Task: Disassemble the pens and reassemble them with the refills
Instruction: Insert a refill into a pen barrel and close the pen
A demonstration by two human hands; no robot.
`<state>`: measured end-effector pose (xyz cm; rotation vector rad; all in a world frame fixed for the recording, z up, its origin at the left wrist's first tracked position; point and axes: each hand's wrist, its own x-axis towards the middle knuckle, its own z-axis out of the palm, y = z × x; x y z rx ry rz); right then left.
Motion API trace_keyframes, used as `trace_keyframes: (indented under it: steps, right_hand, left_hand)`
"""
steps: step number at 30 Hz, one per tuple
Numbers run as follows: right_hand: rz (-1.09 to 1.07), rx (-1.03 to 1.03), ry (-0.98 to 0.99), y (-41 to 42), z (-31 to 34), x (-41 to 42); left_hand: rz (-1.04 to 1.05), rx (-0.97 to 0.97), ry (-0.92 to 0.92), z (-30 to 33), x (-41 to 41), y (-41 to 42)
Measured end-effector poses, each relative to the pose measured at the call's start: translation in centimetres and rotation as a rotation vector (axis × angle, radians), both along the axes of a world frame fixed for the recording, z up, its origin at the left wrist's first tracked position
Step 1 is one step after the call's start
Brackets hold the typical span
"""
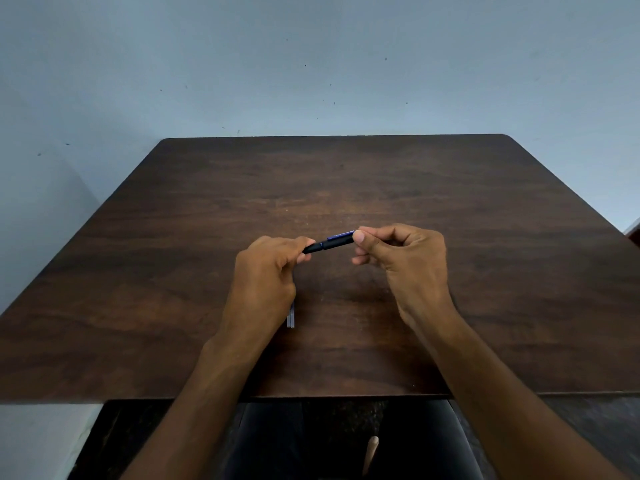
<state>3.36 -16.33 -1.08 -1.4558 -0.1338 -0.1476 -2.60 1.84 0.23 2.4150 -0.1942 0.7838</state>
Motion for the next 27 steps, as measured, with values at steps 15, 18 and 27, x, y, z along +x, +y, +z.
trace_keyframes:
  steps: [15,18,27]
  right_hand:
    - [0.057,0.024,0.049,0.5,1.6,-0.6]
    - [0.047,0.168,0.133,1.1,1.4,-1.0]
    - [0.01,0.275,0.246,3.2,0.7,-2.8]
  left_hand:
    - [0.127,-0.168,-0.047,-0.5,-1.2,-0.4]
    - [0.184,-0.237,0.025,-0.4,-1.3,-0.8]
    - [0.152,-0.425,0.066,-0.5,-1.7,-3.7]
